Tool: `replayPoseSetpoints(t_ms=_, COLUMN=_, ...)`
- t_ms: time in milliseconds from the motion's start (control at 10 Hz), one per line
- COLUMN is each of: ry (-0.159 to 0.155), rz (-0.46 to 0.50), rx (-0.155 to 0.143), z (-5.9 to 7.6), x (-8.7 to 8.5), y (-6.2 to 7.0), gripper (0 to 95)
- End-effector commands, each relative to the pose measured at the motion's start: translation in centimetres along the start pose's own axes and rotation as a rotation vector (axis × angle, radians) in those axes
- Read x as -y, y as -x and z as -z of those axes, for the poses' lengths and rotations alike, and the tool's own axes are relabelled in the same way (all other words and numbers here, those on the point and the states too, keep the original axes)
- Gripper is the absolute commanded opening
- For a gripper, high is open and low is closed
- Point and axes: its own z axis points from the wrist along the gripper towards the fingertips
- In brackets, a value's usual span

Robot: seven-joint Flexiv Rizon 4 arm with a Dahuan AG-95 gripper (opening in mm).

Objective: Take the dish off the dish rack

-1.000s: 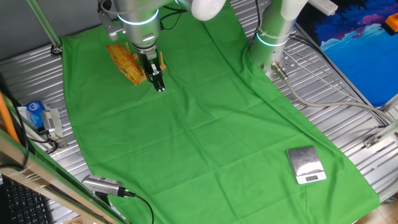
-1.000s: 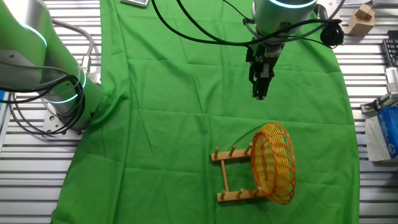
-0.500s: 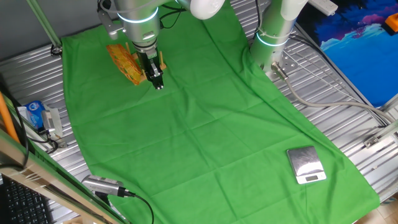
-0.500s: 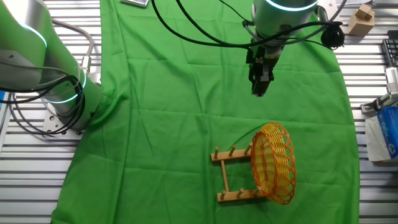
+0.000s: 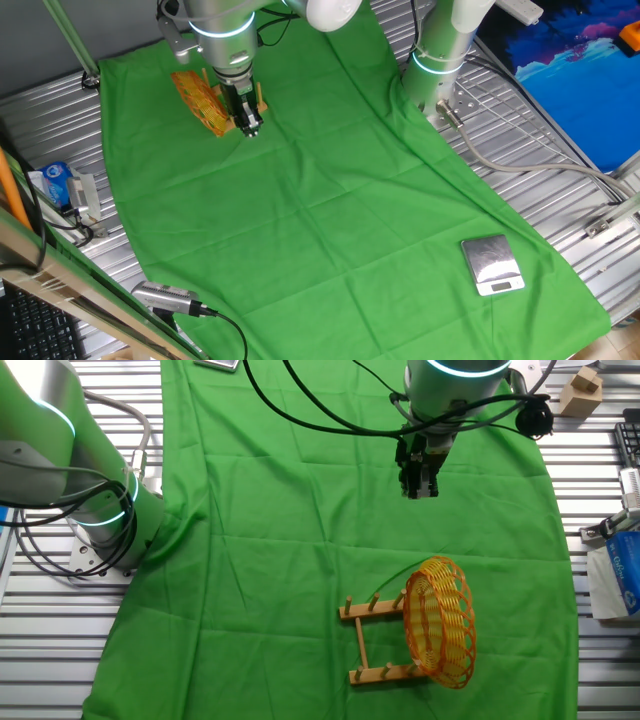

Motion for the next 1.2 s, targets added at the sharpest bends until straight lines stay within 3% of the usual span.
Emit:
replayPoseSetpoints(t_ms=100, ry=-0.003, rz=0.013, rx=0.003, z=-0.02, x=0.02, y=-0.13, gripper=0.0)
replayPoseSetpoints(t_ms=1200, ry=-0.006, rz=0.122, rx=0.001, z=-0.02, x=0.02, y=-0.13, gripper=0.0)
